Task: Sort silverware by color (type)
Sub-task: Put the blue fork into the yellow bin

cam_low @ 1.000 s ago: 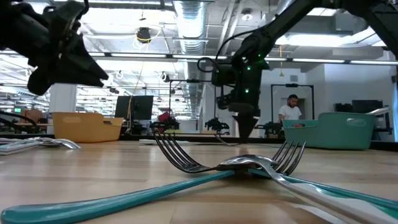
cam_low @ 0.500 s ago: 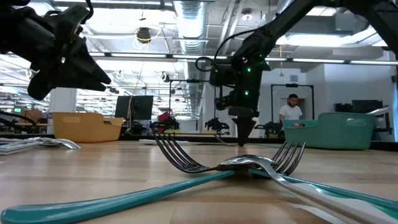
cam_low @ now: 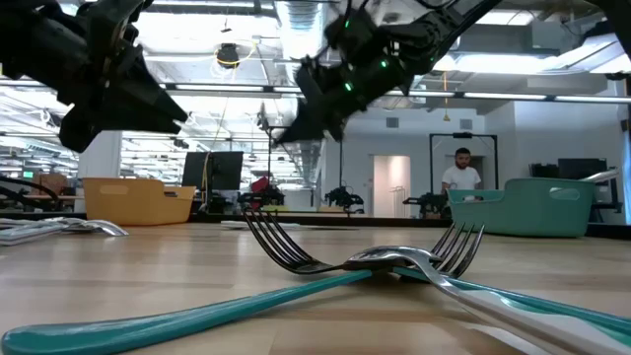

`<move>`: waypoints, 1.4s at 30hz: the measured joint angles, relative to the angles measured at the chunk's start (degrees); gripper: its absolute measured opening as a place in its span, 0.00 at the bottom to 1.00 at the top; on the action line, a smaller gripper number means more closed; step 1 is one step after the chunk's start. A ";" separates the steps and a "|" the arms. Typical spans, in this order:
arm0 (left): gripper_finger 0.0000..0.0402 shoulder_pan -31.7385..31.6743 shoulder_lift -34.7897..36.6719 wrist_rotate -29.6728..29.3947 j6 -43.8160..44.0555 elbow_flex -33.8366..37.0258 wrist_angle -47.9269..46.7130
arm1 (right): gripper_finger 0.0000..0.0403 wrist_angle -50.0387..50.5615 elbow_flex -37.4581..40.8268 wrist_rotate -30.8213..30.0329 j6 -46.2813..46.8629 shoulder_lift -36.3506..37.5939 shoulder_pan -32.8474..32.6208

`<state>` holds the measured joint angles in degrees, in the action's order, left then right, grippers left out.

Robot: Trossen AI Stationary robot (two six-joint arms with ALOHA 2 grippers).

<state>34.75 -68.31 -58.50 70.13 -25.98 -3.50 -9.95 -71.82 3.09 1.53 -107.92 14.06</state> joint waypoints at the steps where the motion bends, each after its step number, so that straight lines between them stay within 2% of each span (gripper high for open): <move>1: 0.21 0.23 -0.40 -0.35 0.60 0.00 -0.03 | 0.04 -3.54 0.15 0.04 0.42 -0.08 -0.44; 4: 0.21 0.57 -1.30 -1.99 1.45 0.00 -0.09 | 0.04 -10.03 0.70 0.02 1.47 -0.09 -1.77; 8: 0.21 0.65 -1.38 -2.73 -0.98 0.00 -0.07 | 0.04 -10.09 0.82 0.43 1.57 -0.09 -3.02; 16: 0.21 -0.16 -1.38 -8.05 -9.72 0.00 0.89 | 0.04 -16.53 0.82 8.03 7.06 -0.02 -5.35; 18: 0.21 -0.80 -1.36 -5.78 -14.79 0.00 1.79 | 0.04 -19.75 0.82 9.62 6.78 -0.02 -6.01; 21: 0.21 -1.01 -1.34 1.25 -20.08 0.00 2.26 | 0.04 -23.59 0.82 10.92 7.53 0.04 -7.22; 26: 0.21 -0.78 -0.36 6.15 -24.78 0.00 4.22 | 0.04 -26.08 0.82 10.01 8.47 -0.11 -9.73; 28: 0.21 -0.60 0.96 8.55 -26.09 -0.04 1.49 | 0.04 -25.13 0.82 7.47 6.85 -0.14 -11.13; 29: 0.21 -0.58 2.42 10.62 -25.81 -0.04 -2.53 | 0.04 -24.69 0.82 4.32 5.99 -0.16 -11.97; 32: 0.24 -0.64 8.65 13.40 -16.99 -0.04 -19.88 | 0.04 -22.60 0.82 -10.69 5.51 0.06 -14.27; 34: 0.27 -0.09 12.65 12.71 -9.21 -0.01 -31.88 | 0.04 -19.19 0.80 -18.55 6.09 0.30 -15.33; 36: 0.30 1.53 15.98 8.54 -3.63 0.34 -39.11 | 0.04 -16.35 0.80 -23.33 9.10 0.30 -16.11; 39: 0.33 3.77 20.16 -0.64 -4.53 3.36 -35.57 | 0.04 -16.35 0.82 -23.95 11.58 0.22 -17.37; 42: 0.35 4.63 23.57 -3.47 -16.30 8.85 -20.47 | 0.04 -17.27 0.75 -24.00 12.52 0.31 -18.67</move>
<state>39.38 -44.74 -61.97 53.83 -17.13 -23.97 -27.22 -71.07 -20.91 14.06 -107.61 -4.61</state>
